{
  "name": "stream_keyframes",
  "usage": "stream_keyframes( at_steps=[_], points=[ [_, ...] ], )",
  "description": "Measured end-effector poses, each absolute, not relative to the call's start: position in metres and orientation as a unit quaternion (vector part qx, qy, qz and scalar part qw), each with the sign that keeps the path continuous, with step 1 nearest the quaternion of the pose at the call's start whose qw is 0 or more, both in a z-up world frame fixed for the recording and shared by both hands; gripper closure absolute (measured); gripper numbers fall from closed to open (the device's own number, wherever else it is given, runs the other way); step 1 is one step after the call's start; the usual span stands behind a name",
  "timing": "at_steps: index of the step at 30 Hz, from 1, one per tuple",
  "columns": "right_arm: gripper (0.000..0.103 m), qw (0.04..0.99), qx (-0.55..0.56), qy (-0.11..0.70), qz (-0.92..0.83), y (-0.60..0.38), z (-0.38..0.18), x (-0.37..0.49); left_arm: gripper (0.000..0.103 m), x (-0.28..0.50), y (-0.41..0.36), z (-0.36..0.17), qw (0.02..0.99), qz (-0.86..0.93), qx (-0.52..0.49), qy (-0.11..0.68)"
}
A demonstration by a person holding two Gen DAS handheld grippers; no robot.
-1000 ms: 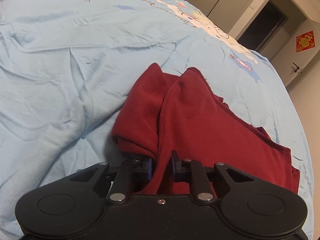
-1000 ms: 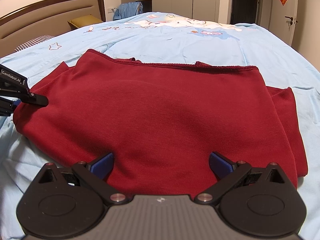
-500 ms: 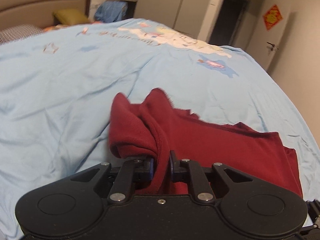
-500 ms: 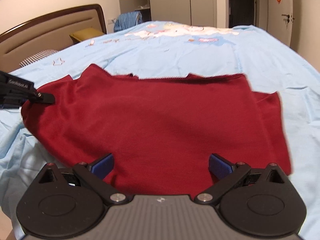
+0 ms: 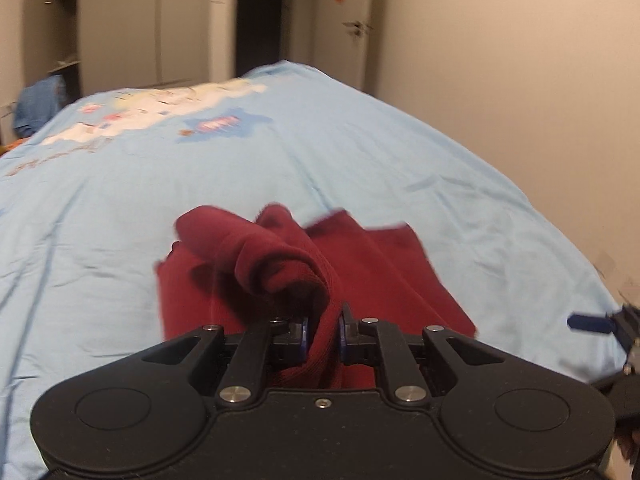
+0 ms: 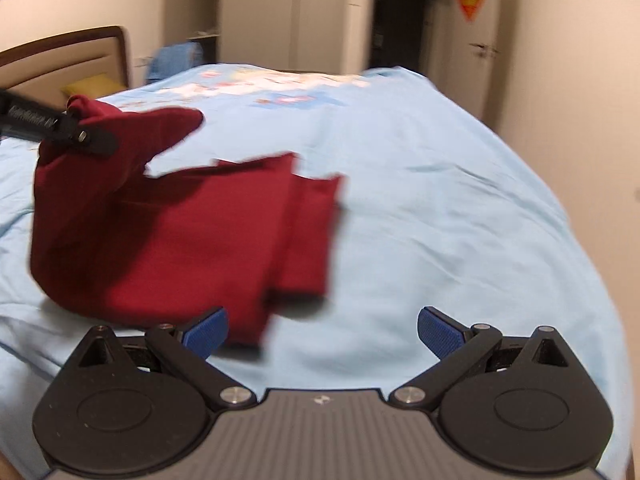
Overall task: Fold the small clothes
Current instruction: 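Lift the held side over the bundle and open the left tool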
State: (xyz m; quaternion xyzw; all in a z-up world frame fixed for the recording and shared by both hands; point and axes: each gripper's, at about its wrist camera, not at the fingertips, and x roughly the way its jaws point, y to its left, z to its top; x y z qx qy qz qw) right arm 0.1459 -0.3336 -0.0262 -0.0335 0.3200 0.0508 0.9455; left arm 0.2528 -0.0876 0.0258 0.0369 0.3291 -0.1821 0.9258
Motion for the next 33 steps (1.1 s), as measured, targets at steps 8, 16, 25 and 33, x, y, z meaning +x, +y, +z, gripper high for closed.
stream_keyframes(
  at_steps=[8,16,25,33],
  points=[
    [0.000,0.944,0.016,0.331,-0.014,-0.395,-0.037,0.131,0.083,0.249,-0.101,-0.006,0.913,-0.189,0.037,0.361],
    [0.000,0.943,0.052,0.328,-0.006,-0.401,-0.042,0.138,0.058,0.232,-0.090,-0.004,0.910,-0.206,0.008,0.359],
    [0.000,0.948,0.069,0.308,0.040,-0.390,-0.029,0.151,0.031,0.190,-0.076,-0.008,0.925,-0.194,0.044,0.324],
    [0.000,0.933,0.145,0.297,0.142,-0.379,-0.018,0.176,0.028,0.179,-0.079,-0.016,0.925,-0.187,0.081,0.322]
  ],
)
